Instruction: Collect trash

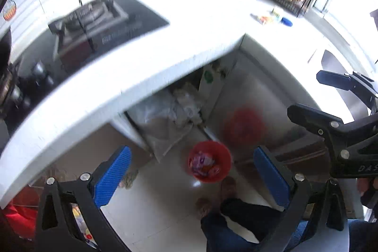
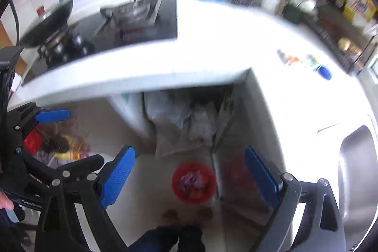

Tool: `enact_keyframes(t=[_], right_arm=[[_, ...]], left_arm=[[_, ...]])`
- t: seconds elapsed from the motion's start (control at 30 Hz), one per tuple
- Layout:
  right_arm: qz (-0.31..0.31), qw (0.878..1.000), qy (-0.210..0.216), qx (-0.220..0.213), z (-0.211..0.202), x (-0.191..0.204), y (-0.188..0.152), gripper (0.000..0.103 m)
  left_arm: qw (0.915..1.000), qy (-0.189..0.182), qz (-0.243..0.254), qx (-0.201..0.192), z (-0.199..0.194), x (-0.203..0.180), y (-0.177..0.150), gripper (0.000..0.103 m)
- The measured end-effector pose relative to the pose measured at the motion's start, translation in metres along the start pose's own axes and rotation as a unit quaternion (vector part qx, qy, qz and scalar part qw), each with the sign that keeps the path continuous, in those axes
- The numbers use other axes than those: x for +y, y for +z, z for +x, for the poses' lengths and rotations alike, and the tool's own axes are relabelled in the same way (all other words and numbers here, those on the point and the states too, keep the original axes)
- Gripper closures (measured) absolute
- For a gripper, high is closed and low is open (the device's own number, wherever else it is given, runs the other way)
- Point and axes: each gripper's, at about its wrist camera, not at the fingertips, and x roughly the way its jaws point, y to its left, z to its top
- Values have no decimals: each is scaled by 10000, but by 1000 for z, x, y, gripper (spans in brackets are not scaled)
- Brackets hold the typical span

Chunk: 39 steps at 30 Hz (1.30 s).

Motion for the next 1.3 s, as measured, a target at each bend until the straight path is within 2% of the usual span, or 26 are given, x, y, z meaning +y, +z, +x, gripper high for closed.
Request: enact_keyframes(t=[0.1, 0.27, 0.4, 0.53, 0.73, 0.93, 1.17, 1.3], right_arm=[[-152, 9993, -218, -250, -25, 0, 9, 10], [-215, 9979, -342, -516, -62, -8, 21, 10], [-149, 9973, -400, -596, -80, -18, 28, 10], [-77, 9971, -469, -601, -88, -28, 35, 10], [50, 9955, -639, -704, -98, -48, 44, 10], [375, 9956, -519, -683, -94, -76, 61, 10], [499, 9909, -624, -1086, -90, -107, 85, 10], [499, 9908, -801, -966, -79, -130, 104, 10]], left_arm=[[9997, -58, 9, -230, -26, -5, 15, 0], [9981, -224, 104, -558, -57, -12, 37, 0], [9975, -126, 283, -631, -65, -20, 53, 0], [9963, -339, 346, -712, -74, -29, 67, 0], [9936, -309, 755, -777, -70, -47, 95, 0], [9898, -289, 1132, -811, -56, -66, 122, 0], [9868, -405, 1311, -859, -42, -81, 176, 0], [9856, -423, 1407, -837, -27, -91, 209, 0]])
